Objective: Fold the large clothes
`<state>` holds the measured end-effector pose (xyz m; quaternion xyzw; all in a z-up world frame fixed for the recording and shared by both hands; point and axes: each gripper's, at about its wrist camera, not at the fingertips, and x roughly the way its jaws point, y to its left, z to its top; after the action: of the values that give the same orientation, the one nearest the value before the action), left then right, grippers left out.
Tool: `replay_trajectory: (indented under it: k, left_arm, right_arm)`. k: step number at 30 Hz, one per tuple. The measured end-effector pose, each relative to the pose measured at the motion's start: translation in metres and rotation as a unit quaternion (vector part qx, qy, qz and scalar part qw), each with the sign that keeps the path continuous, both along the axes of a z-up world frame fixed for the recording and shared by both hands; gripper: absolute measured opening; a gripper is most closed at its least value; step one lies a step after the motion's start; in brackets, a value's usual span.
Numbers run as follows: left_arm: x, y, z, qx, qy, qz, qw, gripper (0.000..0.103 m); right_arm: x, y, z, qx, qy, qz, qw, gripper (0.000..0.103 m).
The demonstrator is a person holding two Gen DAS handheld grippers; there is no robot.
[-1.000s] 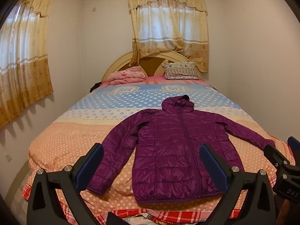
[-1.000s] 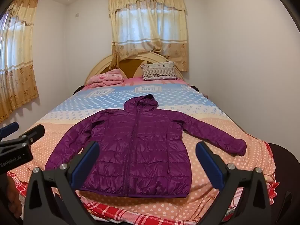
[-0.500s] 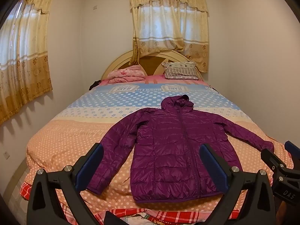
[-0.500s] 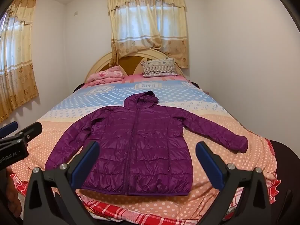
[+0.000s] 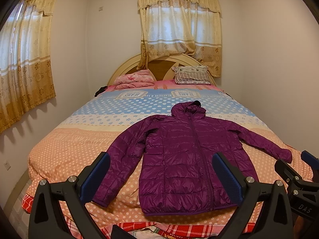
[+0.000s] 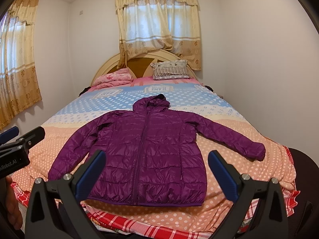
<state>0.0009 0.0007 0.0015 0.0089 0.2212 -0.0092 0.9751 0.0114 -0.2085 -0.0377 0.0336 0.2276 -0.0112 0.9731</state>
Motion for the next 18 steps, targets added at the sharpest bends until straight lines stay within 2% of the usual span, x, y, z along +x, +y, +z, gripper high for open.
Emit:
replay_trajectory:
  k: [18]
  left_arm:
    - [0.0010,-0.0001,-0.0024,0.000,0.003,0.000,1.0000,0.102]
  right_arm:
    - [0.0032,0.0007,-0.0036,0.002,0.007,0.002,1.000,0.103]
